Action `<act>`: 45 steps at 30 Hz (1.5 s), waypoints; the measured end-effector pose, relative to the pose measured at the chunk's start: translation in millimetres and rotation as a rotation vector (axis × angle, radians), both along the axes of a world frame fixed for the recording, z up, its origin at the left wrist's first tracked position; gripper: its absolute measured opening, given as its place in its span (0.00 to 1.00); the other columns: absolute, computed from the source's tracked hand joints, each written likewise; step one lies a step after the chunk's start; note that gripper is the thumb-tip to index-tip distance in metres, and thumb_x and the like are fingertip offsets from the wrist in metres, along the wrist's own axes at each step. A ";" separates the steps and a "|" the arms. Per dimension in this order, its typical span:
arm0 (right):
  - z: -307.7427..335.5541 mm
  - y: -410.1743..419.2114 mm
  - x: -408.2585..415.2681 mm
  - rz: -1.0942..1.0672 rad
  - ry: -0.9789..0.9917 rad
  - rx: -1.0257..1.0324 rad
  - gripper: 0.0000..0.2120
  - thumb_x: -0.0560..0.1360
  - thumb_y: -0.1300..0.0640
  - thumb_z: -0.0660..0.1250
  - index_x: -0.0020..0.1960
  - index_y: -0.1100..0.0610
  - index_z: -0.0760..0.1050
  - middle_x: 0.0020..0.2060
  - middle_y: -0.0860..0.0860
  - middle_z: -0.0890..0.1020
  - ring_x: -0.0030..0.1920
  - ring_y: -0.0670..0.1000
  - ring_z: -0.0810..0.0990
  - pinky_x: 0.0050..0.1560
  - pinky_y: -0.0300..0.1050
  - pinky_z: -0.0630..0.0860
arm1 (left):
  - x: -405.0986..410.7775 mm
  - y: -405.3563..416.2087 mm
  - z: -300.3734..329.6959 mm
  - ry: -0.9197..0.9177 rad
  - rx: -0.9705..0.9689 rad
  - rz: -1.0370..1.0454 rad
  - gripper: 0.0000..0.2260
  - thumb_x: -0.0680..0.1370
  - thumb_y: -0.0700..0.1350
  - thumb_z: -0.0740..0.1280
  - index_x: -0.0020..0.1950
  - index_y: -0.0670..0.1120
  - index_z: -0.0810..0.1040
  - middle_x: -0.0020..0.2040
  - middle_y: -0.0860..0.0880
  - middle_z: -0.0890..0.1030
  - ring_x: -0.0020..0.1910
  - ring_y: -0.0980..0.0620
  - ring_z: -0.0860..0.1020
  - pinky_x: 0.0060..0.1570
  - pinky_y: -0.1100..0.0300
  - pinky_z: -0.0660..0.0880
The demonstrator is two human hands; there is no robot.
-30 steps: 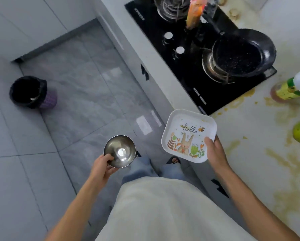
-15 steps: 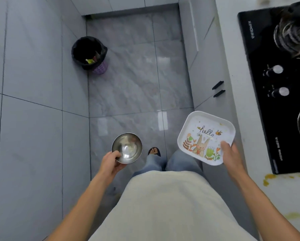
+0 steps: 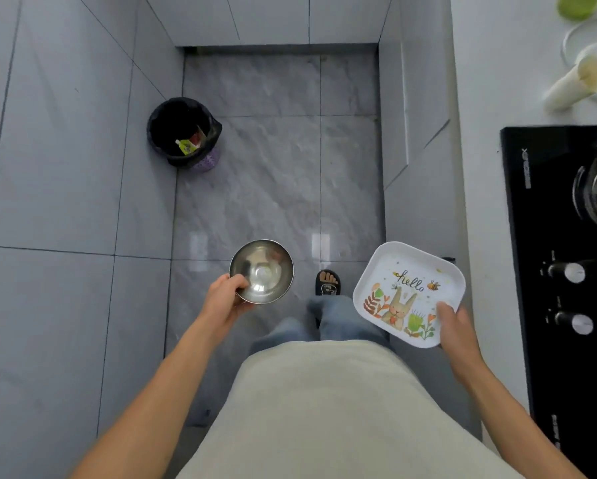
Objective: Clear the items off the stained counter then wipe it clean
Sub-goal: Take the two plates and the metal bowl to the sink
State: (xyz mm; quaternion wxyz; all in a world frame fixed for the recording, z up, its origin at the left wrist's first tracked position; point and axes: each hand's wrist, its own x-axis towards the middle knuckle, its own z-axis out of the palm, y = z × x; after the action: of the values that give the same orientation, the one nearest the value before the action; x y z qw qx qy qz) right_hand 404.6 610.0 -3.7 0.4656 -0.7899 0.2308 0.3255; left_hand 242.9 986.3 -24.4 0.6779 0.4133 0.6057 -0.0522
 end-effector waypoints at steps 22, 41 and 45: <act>5.9 327.8 293.8 0.141 -0.059 0.108 0.14 0.83 0.54 0.58 0.65 0.41 0.71 0.50 0.39 0.86 0.44 0.39 0.87 0.39 0.39 0.81 | 155.6 240.0 0.5 0.162 0.022 0.148 0.05 0.79 0.33 0.64 0.45 0.41 0.74 0.39 0.44 0.77 0.38 0.48 0.78 0.40 0.52 0.83; -4.5 399.6 497.6 -0.104 0.015 -0.020 0.06 0.82 0.51 0.59 0.56 0.42 0.73 0.52 0.47 0.86 0.47 0.50 0.87 0.40 0.45 0.81 | 499.1 408.1 20.9 -0.001 0.041 -0.017 0.07 0.79 0.33 0.64 0.45 0.43 0.72 0.43 0.46 0.74 0.49 0.45 0.76 0.61 0.42 0.81; 1.7 449.2 561.1 -0.038 -0.005 0.006 0.09 0.83 0.54 0.58 0.58 0.44 0.74 0.54 0.48 0.86 0.49 0.50 0.86 0.42 0.46 0.79 | 525.5 436.0 18.2 0.051 0.078 -0.046 0.04 0.79 0.34 0.65 0.49 0.42 0.73 0.45 0.44 0.73 0.49 0.43 0.75 0.52 0.46 0.81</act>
State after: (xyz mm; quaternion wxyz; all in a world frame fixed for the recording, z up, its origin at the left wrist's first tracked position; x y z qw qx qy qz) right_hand 965.6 1059.2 -2.0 0.4747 -0.7849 0.2434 0.3152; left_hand 768.4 1422.2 -6.2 0.6444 0.4517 0.6146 -0.0545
